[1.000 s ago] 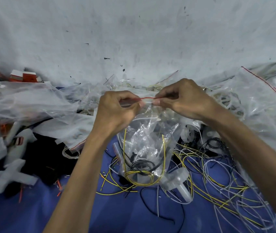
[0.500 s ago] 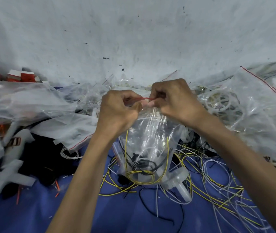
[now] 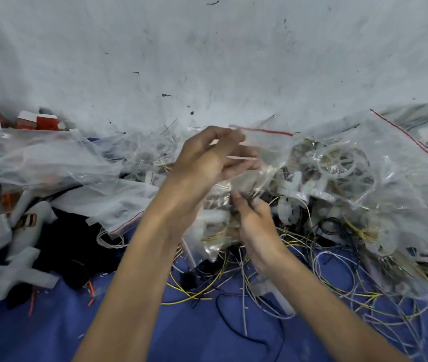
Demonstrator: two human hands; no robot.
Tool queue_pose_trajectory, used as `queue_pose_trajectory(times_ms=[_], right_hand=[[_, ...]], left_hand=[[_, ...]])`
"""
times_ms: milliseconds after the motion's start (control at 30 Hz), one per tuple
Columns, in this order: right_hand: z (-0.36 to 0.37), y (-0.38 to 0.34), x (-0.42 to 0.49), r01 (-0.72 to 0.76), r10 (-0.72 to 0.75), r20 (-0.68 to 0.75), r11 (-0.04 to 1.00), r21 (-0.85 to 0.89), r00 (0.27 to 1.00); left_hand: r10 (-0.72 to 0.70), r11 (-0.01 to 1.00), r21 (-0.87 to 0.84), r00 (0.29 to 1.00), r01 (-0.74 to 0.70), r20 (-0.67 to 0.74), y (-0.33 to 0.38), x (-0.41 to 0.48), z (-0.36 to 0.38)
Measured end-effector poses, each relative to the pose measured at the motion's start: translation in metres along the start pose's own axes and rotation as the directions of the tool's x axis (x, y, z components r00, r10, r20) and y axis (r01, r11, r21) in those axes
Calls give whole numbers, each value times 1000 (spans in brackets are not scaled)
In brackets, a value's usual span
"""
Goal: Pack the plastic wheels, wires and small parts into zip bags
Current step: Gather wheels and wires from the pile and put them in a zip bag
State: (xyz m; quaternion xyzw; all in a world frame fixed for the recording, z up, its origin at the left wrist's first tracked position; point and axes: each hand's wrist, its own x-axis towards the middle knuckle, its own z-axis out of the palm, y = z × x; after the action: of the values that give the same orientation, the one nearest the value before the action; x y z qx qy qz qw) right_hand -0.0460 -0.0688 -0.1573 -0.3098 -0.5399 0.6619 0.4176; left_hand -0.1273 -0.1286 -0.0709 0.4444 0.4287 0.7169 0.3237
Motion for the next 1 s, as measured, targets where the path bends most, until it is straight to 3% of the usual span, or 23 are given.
queue_pose_trajectory(times_ms=[67, 133, 200, 267, 367, 433, 533, 667, 733, 800, 867, 933, 1000], right_hand=[[-14, -7, 6, -144, 119, 114, 959, 244, 986], [-26, -10, 7, -198, 141, 195, 927, 318, 971], [-33, -11, 11, -186, 127, 188, 920, 344, 974], [-37, -8, 12, -158, 105, 183, 939, 306, 977], [-45, -3, 11, -196, 109, 302, 941, 276, 947], [-51, -2, 11, -175, 121, 394, 979, 104, 911], [-55, 2, 17, 8, 78, 249, 945, -327, 965], [-58, -8, 39, 211, -166, 143, 886, -413, 976], [-63, -29, 59, 305, -310, 61, 849, -432, 949], [-76, -54, 82, 389, -436, -4, 807, -444, 900], [-103, -75, 106, 388, -506, -90, 753, -531, 858], [-137, -82, 128, 195, -505, -167, 587, -786, 847], [-155, -78, 142, -40, -494, -244, 388, -921, 834]], left_hand=[[113, 975, 208, 984, -82, -140, -6, 8, -22], [186, 832, 553, 958, -35, -220, -15, 15, -45], [-53, 790, 604, 993, 105, -103, -22, 16, -56], [-278, 824, 533, 956, 190, 89, -31, 15, -55], [-267, 774, 622, 953, 122, 146, -46, 19, -48], [-233, 693, 718, 963, 67, 136, -54, 25, -48], [-187, 633, 774, 974, 23, 125, -71, 32, -51], [-242, 783, 595, 970, 181, 23, -91, 44, -71], [-207, 771, 596, 973, 225, -99, -90, 56, -94], [-42, 606, 772, 977, 190, -208, -86, 72, -130], [149, 318, 919, 945, 233, -291, -83, 92, -171], [218, 88, 914, 888, 396, -406, -83, 107, -208], [149, -7, 861, 852, 508, -502, -88, 114, -235]])
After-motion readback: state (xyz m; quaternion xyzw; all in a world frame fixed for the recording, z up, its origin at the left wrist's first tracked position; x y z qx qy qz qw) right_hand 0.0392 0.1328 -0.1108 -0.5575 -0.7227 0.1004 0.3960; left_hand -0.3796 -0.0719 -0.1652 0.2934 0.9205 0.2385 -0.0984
